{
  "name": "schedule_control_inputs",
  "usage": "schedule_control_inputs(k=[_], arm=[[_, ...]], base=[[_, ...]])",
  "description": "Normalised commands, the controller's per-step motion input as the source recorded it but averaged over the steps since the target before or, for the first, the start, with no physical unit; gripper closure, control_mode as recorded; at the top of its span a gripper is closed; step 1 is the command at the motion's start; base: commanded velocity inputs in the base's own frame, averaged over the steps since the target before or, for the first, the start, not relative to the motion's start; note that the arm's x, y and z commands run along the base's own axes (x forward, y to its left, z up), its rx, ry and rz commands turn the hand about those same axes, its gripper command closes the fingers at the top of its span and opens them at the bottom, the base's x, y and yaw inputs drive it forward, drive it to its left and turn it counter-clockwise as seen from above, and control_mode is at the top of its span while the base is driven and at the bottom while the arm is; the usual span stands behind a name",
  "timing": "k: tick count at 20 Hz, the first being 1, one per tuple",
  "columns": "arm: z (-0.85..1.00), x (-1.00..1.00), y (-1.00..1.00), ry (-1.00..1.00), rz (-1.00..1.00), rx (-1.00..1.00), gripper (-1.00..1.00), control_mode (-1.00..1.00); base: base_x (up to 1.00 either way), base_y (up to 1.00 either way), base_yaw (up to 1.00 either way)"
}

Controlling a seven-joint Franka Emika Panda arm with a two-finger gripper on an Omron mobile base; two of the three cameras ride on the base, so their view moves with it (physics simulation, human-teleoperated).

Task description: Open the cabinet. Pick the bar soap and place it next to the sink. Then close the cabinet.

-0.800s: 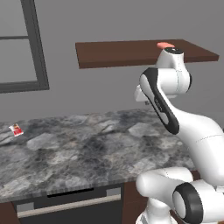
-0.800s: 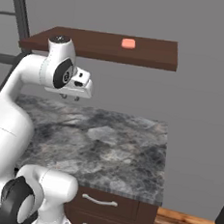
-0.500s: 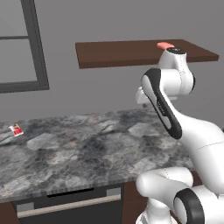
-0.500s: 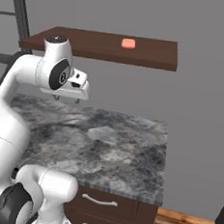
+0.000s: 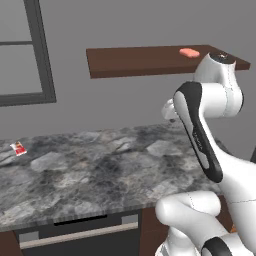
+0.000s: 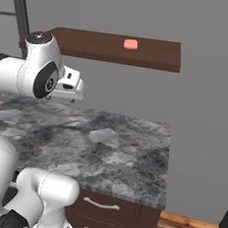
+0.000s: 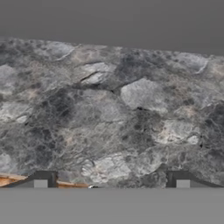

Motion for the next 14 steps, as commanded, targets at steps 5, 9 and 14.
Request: schedule_control_inputs(k=[5, 9, 14], arm=[[0.69, -0.17, -0.02, -0.21, 0.00, 0.00, -1.00, -1.00], [0.52, -0.15, -0.04, -0.13, 0.00, 0.00, -1.00, -1.00], [0.20, 0.04, -0.03, -0.01, 0.00, 0.08, -1.00, -1.00]], base=[[0.00, 0.00, 0.00], [0.00, 0.00, 0.00], [0.00, 0.00, 0.00]])
